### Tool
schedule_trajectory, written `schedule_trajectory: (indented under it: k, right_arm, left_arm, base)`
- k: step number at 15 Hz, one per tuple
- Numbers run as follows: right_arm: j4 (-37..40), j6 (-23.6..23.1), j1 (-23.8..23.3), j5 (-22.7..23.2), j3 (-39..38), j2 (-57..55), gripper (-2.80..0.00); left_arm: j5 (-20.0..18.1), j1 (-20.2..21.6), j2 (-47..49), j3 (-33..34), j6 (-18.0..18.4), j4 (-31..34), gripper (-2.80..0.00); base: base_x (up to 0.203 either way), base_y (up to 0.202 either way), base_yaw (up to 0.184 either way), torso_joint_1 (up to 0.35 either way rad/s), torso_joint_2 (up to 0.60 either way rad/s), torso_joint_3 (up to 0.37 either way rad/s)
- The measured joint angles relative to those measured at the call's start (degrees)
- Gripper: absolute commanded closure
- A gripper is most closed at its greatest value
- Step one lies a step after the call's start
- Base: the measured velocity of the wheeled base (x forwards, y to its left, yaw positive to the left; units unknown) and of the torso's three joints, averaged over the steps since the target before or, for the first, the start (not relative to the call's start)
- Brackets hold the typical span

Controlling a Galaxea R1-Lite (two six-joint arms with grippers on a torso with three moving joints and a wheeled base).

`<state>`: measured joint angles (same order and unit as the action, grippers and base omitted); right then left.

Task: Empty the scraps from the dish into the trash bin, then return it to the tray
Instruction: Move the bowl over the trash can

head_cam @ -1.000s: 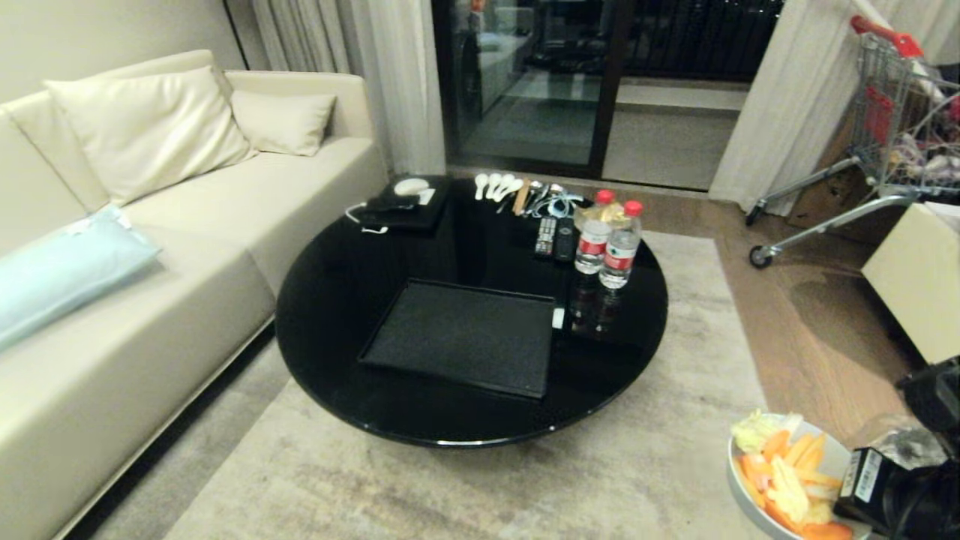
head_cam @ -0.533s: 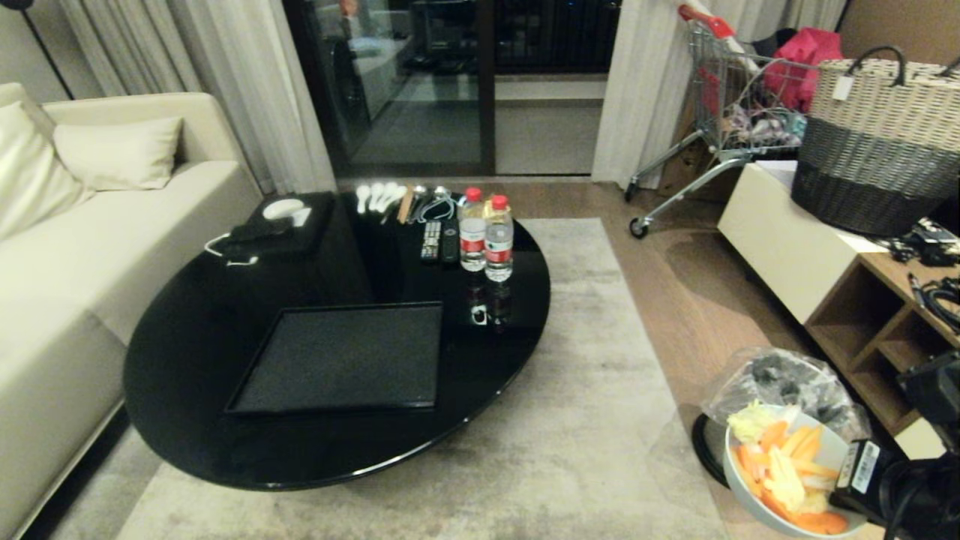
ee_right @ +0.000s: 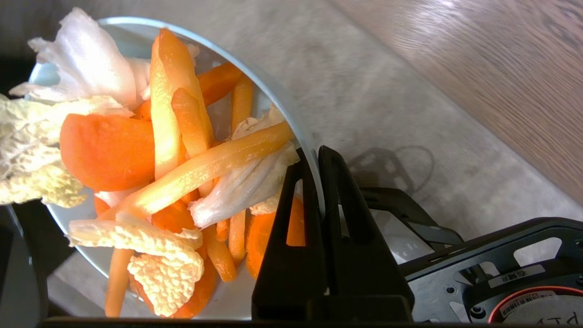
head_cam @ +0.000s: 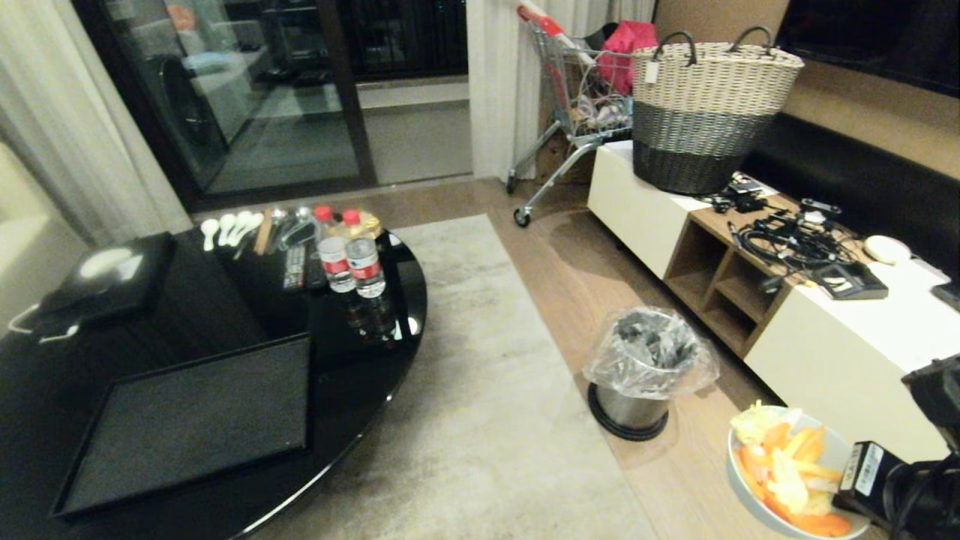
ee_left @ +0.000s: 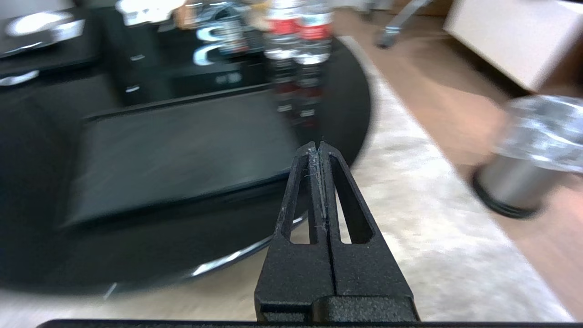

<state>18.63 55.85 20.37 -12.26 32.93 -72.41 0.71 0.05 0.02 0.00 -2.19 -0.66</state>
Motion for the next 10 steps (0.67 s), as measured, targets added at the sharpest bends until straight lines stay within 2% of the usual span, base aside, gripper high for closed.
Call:
schedule_trajectory:
  k: [10]
  right_arm:
    - [0.5,0.0,0.0,-0.3,-0.5,1.0,0.0]
  left_arm:
    - [0.0,0.0,0.0,0.0,0.0,0.0,0.0]
  base:
    - [0.0,0.01,-0.162,0.002,0.0,0.003]
